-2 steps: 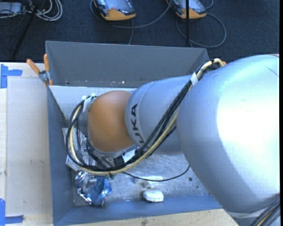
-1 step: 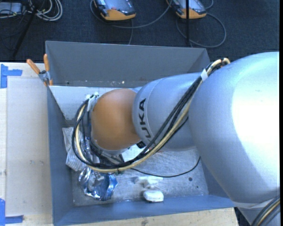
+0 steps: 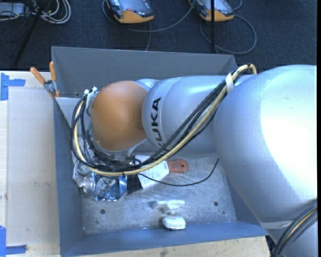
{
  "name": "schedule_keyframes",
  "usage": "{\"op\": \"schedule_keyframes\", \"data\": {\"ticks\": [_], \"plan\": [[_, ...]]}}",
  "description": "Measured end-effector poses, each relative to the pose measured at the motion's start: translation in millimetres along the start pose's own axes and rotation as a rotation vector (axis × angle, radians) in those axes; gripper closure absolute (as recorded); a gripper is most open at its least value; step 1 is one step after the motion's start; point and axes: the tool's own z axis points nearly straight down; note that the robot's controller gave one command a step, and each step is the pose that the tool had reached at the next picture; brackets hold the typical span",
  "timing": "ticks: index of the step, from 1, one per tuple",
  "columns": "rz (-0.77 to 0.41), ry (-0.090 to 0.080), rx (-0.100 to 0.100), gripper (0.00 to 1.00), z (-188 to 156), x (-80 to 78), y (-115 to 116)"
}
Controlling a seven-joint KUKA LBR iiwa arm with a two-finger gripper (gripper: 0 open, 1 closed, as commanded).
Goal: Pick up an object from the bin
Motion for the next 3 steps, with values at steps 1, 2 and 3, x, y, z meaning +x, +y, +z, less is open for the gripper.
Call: {"op": "schedule_keyframes", "data": {"ticks": [1,2,3], "plan": [[0.001,0.000,0.000,1.00,0.0,-0.1,0.0],[0.005,-0.003,0.004,1.00,-10.4,-1.4,-0.1],[0.008,-0.001,0.004,1.00,-23.1,-0.8,-0.5]]}}
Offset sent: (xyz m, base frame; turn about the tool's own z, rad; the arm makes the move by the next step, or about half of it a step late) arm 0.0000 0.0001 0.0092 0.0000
